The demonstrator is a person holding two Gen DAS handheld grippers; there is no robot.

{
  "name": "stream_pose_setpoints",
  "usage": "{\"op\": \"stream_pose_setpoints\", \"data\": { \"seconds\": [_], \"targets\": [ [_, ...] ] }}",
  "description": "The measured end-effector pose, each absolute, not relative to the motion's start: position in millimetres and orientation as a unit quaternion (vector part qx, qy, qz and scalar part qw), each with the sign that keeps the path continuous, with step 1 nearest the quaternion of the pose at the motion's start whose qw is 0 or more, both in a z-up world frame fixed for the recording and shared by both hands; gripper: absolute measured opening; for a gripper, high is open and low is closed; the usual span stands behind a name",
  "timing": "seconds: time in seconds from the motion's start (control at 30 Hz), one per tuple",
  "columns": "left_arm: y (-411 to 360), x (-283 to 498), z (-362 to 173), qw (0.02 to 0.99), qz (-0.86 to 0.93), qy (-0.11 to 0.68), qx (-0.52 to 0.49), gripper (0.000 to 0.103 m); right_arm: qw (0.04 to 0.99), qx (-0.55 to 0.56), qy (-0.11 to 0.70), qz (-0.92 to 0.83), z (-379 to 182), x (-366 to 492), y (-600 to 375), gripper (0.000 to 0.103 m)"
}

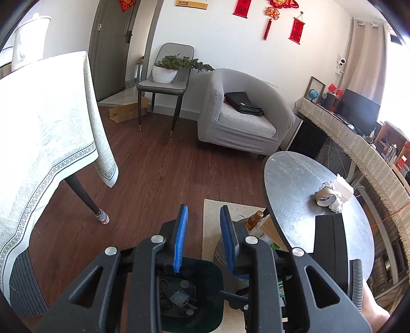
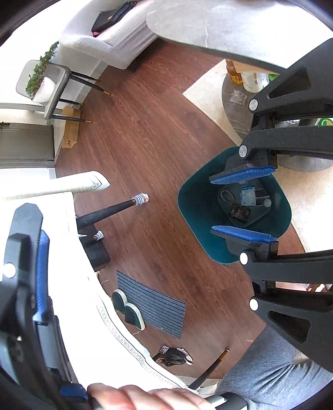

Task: Collect trash
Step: 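Move both open tools back over the table toward the paper and tape roll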

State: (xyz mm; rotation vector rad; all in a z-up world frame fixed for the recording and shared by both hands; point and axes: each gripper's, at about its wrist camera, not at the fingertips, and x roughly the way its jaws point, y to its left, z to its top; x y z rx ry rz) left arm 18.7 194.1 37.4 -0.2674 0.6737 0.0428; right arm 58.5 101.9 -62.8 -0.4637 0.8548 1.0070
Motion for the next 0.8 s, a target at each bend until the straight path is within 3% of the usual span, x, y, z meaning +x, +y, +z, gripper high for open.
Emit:
{"op": "stream_pose_setpoints", "data": {
  "seconds": [0.37,0.8],
  "targets": [
    [158,37,44,0.940,-0.008,0.320,-0.119,0.036,0.813,-0.169,0.359,0.427,-25,80,36,0.034],
    [97,71,40,0.940,-0.045,0.324,-0.095,0.053,0.854,-0.119,0.353,0.362,-16,108,-46,0.034]
  ]
}}
